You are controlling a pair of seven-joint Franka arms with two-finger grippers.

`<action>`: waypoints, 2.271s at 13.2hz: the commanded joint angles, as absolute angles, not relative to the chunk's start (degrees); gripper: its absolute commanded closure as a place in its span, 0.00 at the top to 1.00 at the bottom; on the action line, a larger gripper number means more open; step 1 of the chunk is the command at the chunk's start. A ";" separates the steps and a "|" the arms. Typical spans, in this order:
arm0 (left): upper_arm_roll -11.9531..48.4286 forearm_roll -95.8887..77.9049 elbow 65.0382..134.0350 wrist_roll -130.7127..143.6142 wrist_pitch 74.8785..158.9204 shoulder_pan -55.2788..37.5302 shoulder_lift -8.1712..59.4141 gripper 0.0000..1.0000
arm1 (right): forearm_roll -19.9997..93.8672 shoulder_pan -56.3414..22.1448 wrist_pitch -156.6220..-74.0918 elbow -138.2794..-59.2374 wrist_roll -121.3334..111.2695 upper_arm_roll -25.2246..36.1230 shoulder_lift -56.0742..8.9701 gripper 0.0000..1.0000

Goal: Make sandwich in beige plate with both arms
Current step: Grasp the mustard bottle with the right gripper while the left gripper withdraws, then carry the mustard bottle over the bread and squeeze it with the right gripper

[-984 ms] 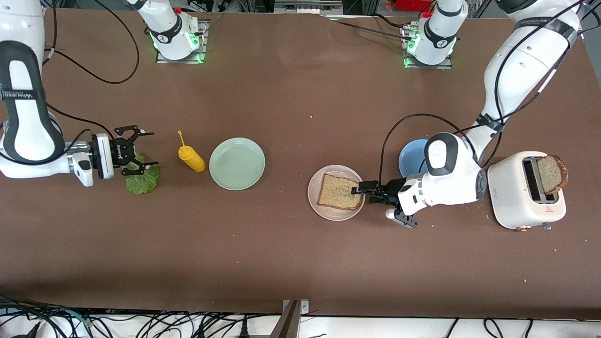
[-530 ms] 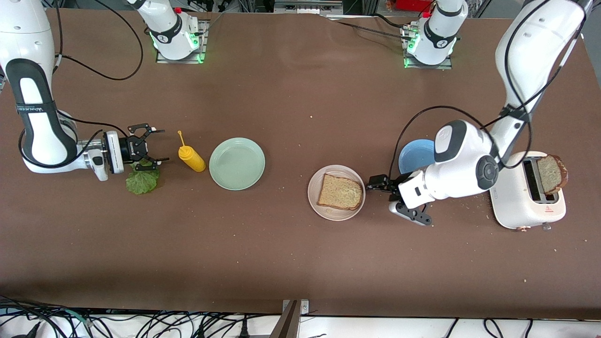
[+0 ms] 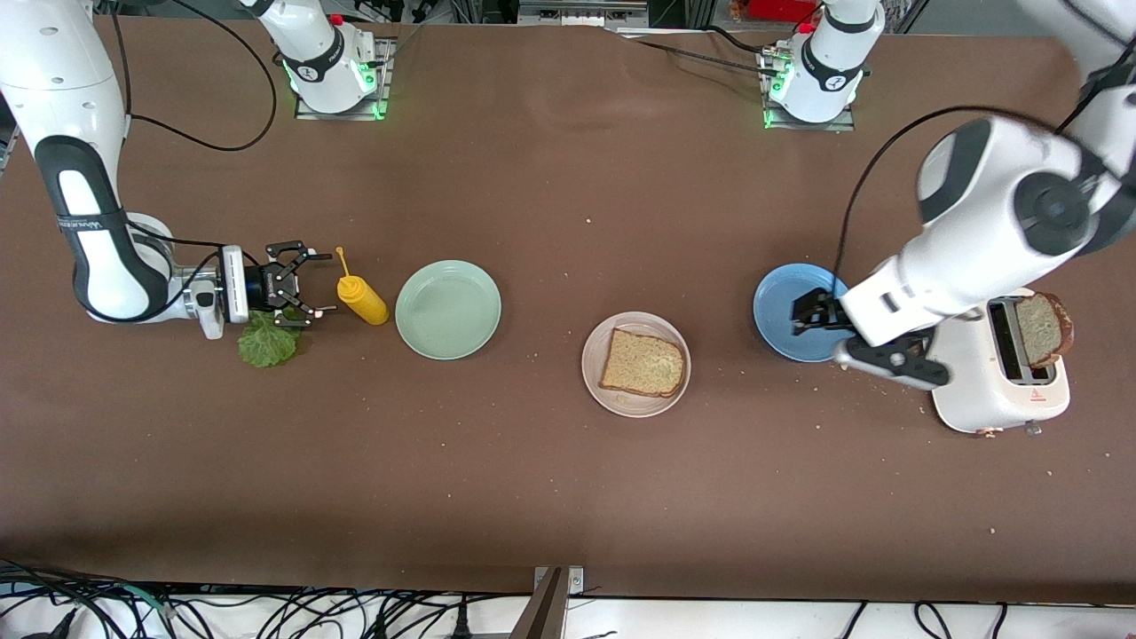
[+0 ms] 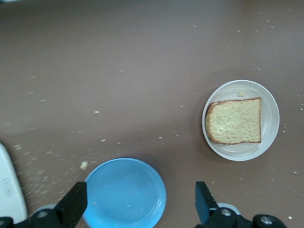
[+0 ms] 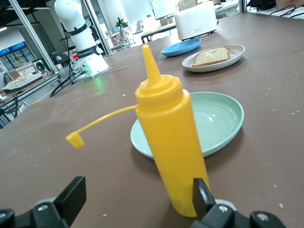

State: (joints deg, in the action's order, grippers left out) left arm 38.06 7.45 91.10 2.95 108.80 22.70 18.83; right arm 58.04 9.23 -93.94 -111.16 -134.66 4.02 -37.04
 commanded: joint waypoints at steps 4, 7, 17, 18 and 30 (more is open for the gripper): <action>37.79 8.97 81.91 3.08 95.89 23.82 15.83 1.00 | 60.82 6.15 -96.59 -107.41 -137.81 4.04 -39.19 0.99; 22.29 8.09 83.05 -1.13 94.31 10.94 10.65 1.00 | 63.10 4.93 -96.68 -107.40 -138.77 4.04 -40.78 0.99; 6.50 1.23 93.33 -3.34 95.98 0.70 -0.17 1.00 | 64.60 1.94 -97.56 -106.44 -139.57 4.04 -41.13 0.00; 6.50 1.23 94.64 -3.25 96.06 0.70 -1.31 1.00 | 64.25 1.24 -98.25 -105.04 -138.79 4.13 -40.61 0.00; 6.86 1.32 95.27 -3.43 95.80 1.58 -1.14 1.00 | 41.60 -17.21 -107.75 -88.70 -88.83 4.31 -31.46 0.00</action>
State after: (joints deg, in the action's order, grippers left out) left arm 7.39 2.37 94.61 -2.11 95.35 1.41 -1.06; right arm 46.23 -13.87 -107.36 -92.63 -98.17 3.84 -31.83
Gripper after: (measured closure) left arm 0.000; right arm 0.952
